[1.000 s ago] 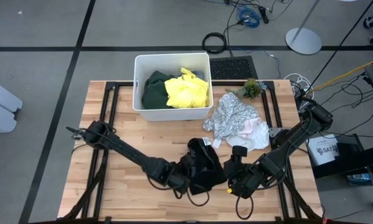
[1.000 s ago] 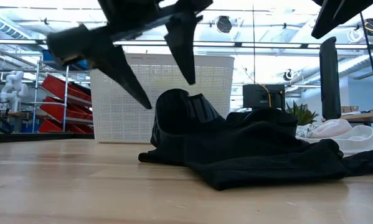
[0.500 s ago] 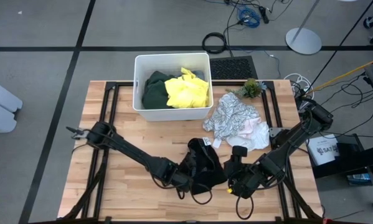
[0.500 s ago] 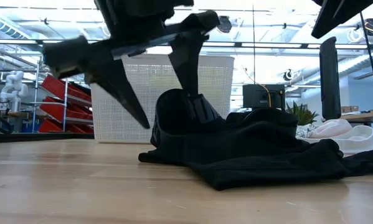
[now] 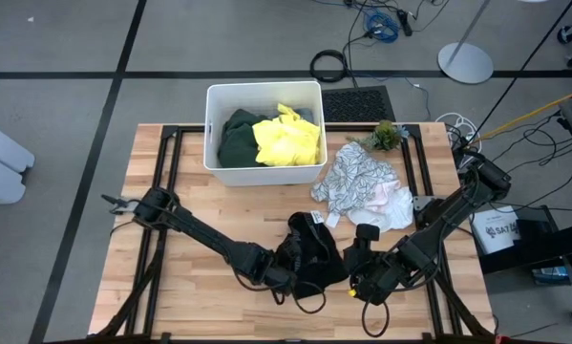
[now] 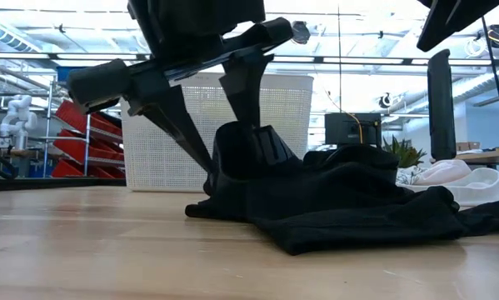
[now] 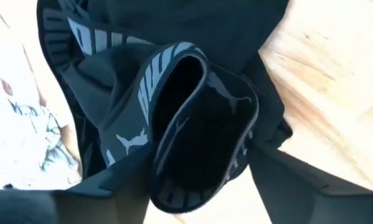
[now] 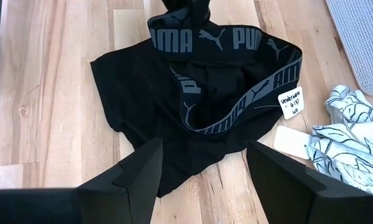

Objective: Fold laundry
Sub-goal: Fold the black underwear

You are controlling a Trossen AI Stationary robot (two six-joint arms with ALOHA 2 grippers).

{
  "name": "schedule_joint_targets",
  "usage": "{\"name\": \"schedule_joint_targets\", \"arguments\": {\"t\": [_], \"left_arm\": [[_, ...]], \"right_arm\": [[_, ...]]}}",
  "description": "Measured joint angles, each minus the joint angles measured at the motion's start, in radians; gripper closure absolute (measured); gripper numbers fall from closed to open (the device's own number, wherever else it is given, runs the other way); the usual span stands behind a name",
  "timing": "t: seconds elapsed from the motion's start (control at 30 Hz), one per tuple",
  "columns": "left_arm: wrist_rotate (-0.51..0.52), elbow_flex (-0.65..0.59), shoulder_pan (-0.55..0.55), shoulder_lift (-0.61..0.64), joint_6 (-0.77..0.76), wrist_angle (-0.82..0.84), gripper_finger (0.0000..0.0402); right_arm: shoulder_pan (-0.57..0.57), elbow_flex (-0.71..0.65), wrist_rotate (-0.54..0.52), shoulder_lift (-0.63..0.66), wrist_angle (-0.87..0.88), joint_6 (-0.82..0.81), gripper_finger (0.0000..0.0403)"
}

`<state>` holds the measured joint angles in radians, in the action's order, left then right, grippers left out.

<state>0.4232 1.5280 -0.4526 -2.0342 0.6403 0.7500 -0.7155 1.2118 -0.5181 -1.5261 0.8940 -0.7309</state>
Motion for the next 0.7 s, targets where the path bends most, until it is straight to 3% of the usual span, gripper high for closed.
{"name": "schedule_joint_targets", "arguments": {"t": [0.2,0.43,0.6,0.7], "left_arm": [[0.004,0.000,0.000,0.000,-0.117,0.043,0.0226],[0.009,0.000,0.000,0.000,-0.347,0.178,0.0382],[-0.029,0.023,0.000,0.001,-0.506,0.289,0.0392],[-0.149,0.065,0.001,0.001,-0.654,0.418,0.0396]], "right_arm": [[0.000,0.000,0.000,0.000,0.000,0.000,0.0183],[0.000,0.000,0.000,0.000,0.000,0.002,0.0183],[0.000,0.000,-0.001,0.000,0.000,0.002,0.0183],[0.002,0.000,-0.007,0.000,-0.003,0.015,0.0183]]}}
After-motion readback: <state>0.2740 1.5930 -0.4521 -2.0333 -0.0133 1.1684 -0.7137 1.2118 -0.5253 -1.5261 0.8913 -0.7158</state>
